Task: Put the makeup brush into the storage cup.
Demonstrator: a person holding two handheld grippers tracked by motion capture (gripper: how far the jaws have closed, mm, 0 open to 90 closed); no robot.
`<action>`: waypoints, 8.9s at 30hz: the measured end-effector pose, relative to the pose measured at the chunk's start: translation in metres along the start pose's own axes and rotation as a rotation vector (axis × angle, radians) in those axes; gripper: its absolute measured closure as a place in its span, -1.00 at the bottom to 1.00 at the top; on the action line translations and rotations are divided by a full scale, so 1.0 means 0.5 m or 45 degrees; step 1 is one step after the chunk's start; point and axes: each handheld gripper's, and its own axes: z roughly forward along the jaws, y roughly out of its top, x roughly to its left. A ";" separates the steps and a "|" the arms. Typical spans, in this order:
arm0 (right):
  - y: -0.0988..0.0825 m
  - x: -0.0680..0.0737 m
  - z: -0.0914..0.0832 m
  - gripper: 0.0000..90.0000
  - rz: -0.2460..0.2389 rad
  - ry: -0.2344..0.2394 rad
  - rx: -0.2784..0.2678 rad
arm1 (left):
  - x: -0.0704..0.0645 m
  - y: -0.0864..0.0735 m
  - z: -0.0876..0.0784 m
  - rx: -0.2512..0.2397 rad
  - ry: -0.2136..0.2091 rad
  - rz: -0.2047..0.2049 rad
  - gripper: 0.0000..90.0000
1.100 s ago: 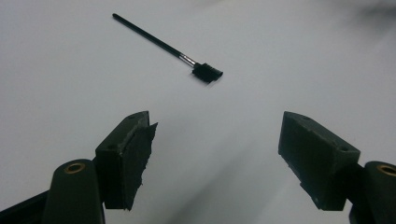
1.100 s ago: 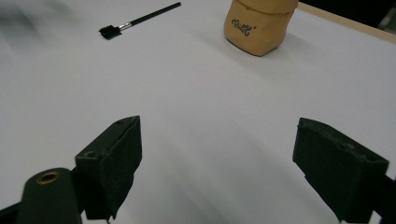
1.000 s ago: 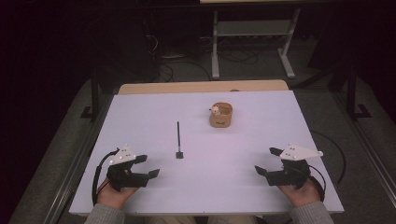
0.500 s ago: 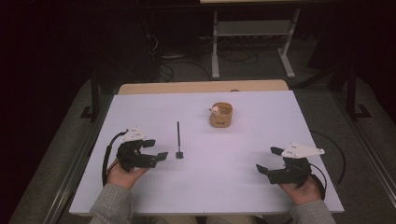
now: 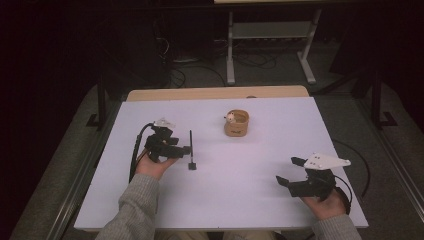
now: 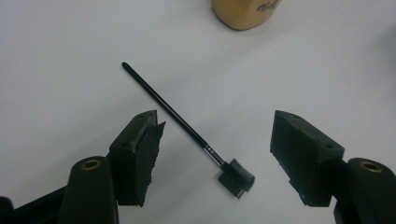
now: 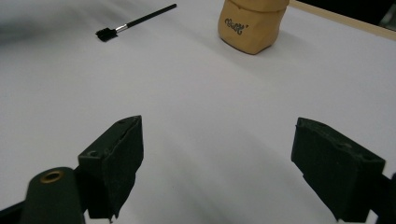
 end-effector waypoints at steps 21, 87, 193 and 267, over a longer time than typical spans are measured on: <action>-0.002 -0.002 -0.006 -0.56 -0.015 -0.016 -0.017 | 0.008 0.029 0.118 0.267 0.082 -0.138 0.08; 0.026 0.052 0.063 -0.57 -0.112 0.106 0.125 | 0.026 -0.037 0.037 0.151 0.044 0.012 0.90; 0.215 0.153 0.114 0.27 -0.718 0.615 0.378 | -0.258 -0.017 -0.011 0.122 -0.623 0.735 0.90; 0.084 0.100 0.099 0.87 -0.546 0.599 0.320 | -0.188 -0.031 -0.054 0.017 -0.604 0.563 0.30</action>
